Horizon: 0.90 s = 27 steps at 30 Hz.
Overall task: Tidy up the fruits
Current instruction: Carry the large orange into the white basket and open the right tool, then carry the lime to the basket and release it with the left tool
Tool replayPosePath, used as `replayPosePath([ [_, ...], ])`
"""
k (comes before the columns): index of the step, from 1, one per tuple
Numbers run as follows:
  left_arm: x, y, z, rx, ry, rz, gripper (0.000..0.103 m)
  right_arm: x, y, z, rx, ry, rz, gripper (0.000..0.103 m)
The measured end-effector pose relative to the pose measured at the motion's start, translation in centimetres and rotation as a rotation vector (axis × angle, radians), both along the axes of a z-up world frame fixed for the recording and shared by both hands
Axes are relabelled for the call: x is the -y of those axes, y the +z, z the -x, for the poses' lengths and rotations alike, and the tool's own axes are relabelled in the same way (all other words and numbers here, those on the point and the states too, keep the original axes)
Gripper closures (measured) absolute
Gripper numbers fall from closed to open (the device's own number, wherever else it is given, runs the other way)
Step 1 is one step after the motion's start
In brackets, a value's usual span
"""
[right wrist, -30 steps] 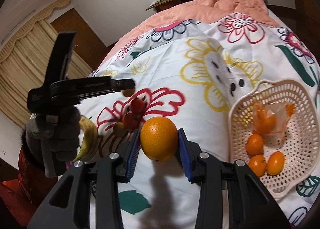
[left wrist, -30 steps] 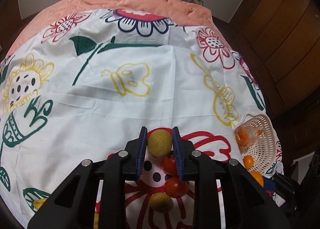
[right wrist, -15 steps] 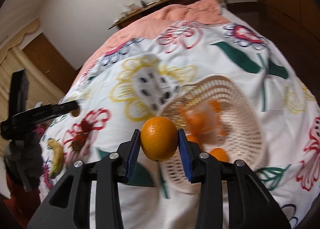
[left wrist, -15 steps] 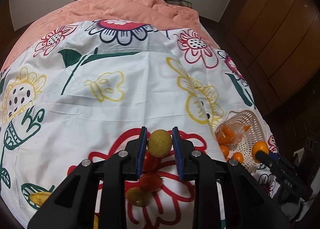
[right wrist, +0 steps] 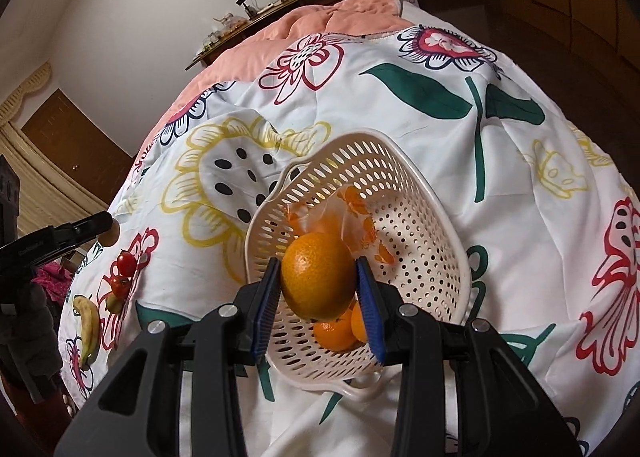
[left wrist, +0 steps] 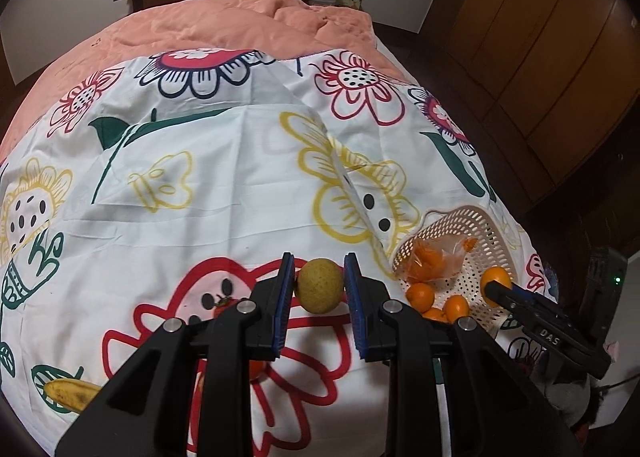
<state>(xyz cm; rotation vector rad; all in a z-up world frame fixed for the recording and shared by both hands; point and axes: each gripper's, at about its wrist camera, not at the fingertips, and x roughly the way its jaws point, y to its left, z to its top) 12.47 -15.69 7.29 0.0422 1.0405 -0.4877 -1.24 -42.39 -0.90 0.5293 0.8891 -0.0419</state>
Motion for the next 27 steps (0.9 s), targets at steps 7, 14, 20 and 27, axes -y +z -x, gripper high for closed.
replayPosePath([
  [7, 1.3, -0.1, 0.4, -0.002, -0.022, -0.009, 0.077, 0.2, -0.8, -0.4, -0.005, 0.001, -0.015, 0.065],
  [14, 1.8, -0.2, 0.5, -0.006, -0.034, -0.009, 0.077, 0.2, -1.0, -0.5, -0.008, 0.004, -0.021, 0.065],
  [20, 1.9, -0.3, 0.6, -0.009, -0.038, -0.008, 0.077, 0.2, -0.9, -0.6, 0.002, 0.004, -0.025, 0.063],
  [27, 2.6, -0.6, 0.9, -0.014, -0.057, -0.012, 0.077, 0.4, -0.4, -0.4, 0.019, -0.006, -0.028, 0.063],
])
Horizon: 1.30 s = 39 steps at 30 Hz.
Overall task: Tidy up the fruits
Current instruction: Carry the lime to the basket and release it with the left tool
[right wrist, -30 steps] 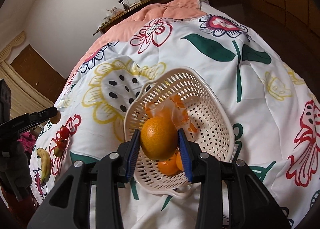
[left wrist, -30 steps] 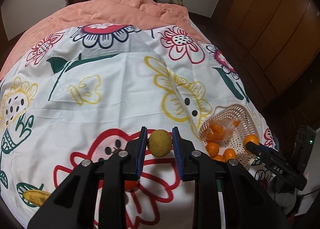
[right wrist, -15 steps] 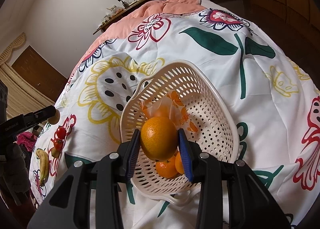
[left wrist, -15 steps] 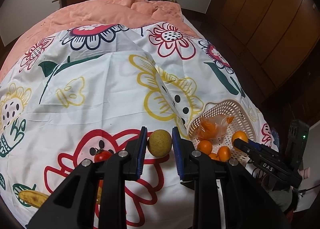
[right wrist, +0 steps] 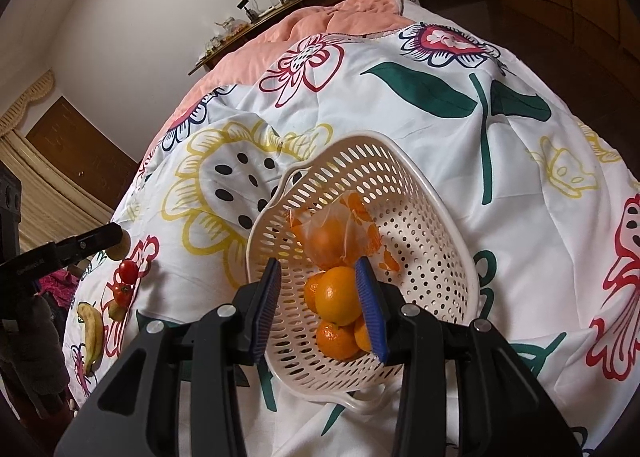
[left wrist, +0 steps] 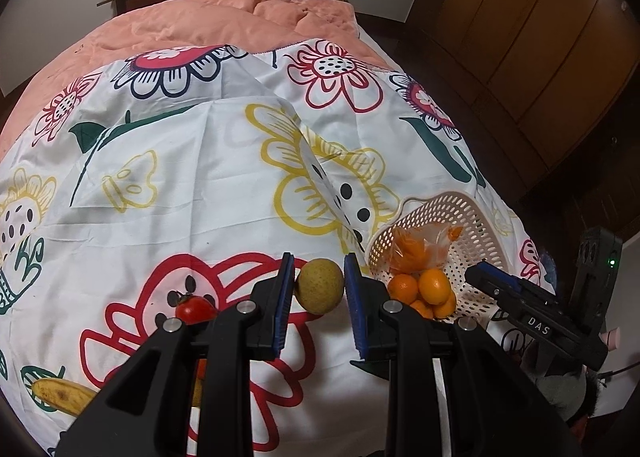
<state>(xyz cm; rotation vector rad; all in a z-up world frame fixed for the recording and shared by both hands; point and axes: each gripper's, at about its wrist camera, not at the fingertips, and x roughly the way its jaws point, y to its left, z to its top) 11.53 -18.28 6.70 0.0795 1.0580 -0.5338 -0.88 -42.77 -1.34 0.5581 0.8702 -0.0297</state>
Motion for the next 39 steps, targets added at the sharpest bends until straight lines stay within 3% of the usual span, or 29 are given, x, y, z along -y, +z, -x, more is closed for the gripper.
replayPosePath([
  [15, 4.3, -0.5, 1.1, -0.011, -0.080, -0.014, 0.077, 1.8, 1.0, 1.7, 0.051, -0.057, 0.020, 0.063],
  [26, 7.5, -1.7, 1.5, -0.070, -0.145, 0.013, 0.076, 2.3, 0.8, 2.2, 0.056, -0.066, 0.000, 0.063],
  [30, 7.6, -1.4, 1.5, -0.062, -0.149, 0.025, 0.068, 2.1, 0.9, 2.2, 0.055, -0.063, 0.001, 0.063],
  [36, 6.6, -1.1, 1.4, -0.054, -0.135, 0.029, 0.067, 2.0, 0.9, 2.2, 0.056, -0.060, 0.001, 0.063],
  [39, 6.0, -0.6, 1.4, -0.041, -0.129, 0.032, 0.056, 1.4, 1.1, 2.0, 0.056, -0.052, 0.005, 0.063],
])
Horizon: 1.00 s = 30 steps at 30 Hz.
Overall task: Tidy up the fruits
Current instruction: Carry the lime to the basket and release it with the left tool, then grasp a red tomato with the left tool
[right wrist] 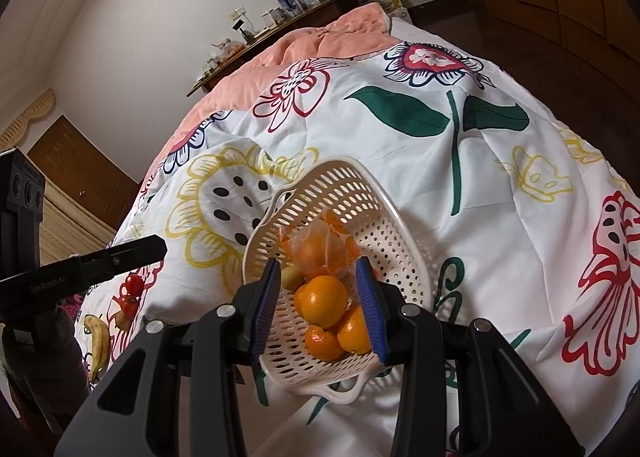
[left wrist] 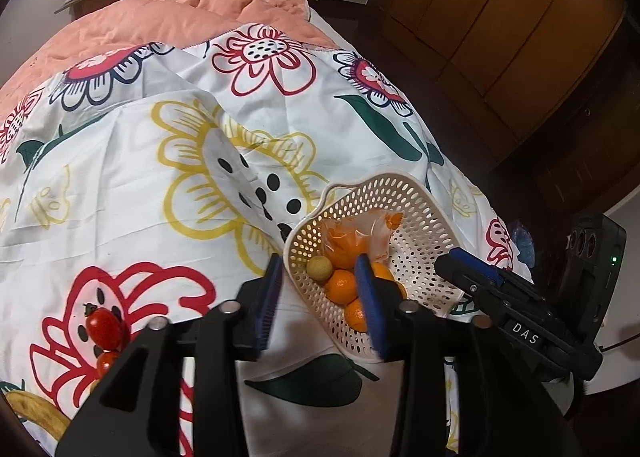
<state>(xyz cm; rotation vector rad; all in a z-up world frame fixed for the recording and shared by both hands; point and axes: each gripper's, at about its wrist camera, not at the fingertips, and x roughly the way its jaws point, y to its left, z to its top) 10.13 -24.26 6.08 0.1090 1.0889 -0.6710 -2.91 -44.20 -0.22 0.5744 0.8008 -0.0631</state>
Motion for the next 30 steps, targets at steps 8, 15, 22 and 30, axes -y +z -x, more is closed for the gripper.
replayPosePath([
  [8, -2.9, 1.3, -0.5, 0.050, 0.052, -0.019, 0.035, -1.5, 0.6, -0.5, 0.004, 0.030, 0.005, 0.063],
  [15, -7.1, 2.4, -1.6, 0.081, 0.136, -0.030, 0.035, -2.9, 1.0, -1.0, 0.005, 0.056, 0.000, 0.063],
  [22, -10.9, 2.2, -2.0, 0.085, 0.197, -0.039, 0.033, -4.2, 1.6, -1.4, 0.008, 0.089, 0.003, 0.061],
  [30, -13.5, 0.8, -1.6, 0.071, 0.222, -0.045, 0.033, -6.0, 2.2, -2.0, 0.007, 0.127, 0.018, 0.061],
])
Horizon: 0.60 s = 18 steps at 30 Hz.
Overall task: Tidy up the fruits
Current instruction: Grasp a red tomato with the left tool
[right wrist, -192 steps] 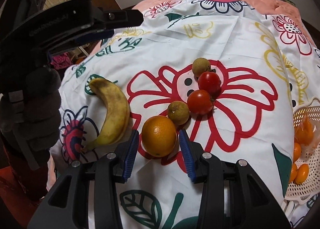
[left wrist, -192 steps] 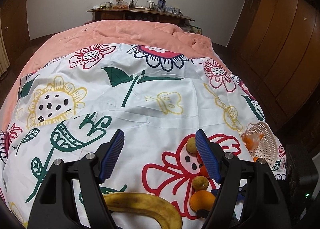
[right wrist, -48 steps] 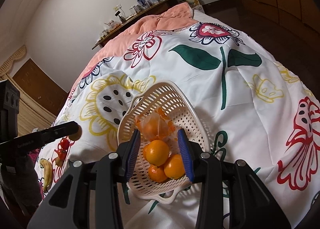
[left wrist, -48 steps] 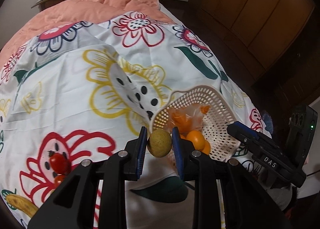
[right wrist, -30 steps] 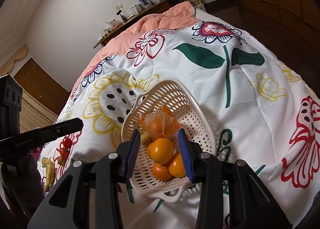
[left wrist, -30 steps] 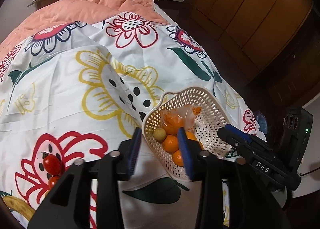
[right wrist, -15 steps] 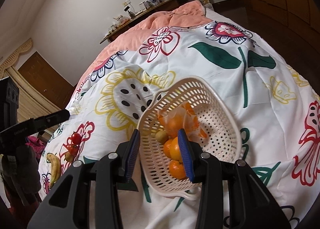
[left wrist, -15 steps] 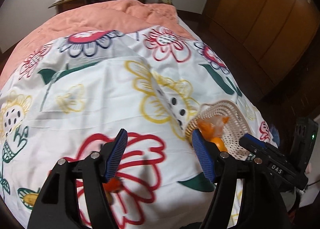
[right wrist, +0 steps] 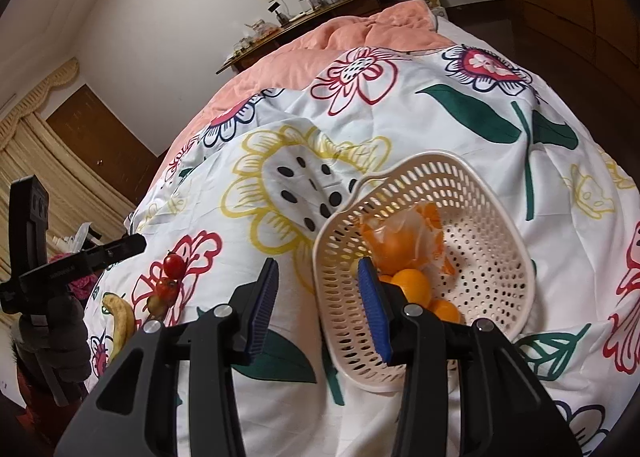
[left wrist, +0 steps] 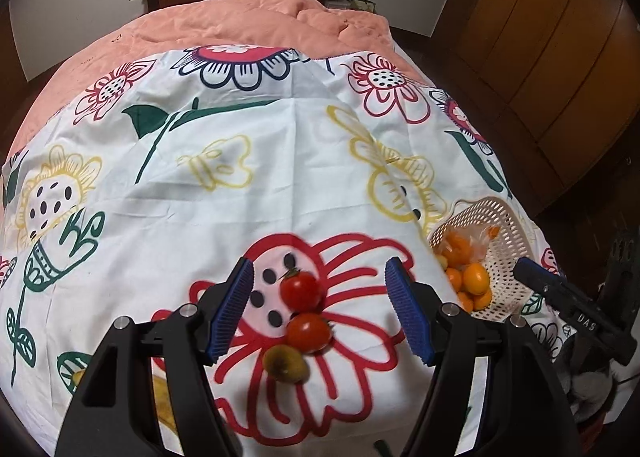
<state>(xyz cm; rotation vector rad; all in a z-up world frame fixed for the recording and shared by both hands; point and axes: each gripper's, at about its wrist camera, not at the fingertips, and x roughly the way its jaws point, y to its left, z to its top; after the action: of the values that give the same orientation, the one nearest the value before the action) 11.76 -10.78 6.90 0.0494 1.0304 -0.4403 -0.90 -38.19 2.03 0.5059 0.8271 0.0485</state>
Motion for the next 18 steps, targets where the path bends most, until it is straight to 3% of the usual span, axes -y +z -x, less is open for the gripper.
replayPosePath([
  [5, -0.7, -0.8, 0.4, 0.004, -0.010, -0.007, 0.036, -0.9, 0.1, -0.3, -0.006, 0.018, 0.005, 0.061],
  [7, -0.6, -1.4, 0.4, -0.018, -0.019, -0.004, 0.044, -1.3, 0.1, -0.5, -0.010, 0.024, 0.006, 0.061],
  [18, 0.3, -4.4, 1.1, -0.062, -0.069, -0.030, 0.052, -2.0, 0.2, -0.8, -0.020, 0.035, 0.016, 0.061],
])
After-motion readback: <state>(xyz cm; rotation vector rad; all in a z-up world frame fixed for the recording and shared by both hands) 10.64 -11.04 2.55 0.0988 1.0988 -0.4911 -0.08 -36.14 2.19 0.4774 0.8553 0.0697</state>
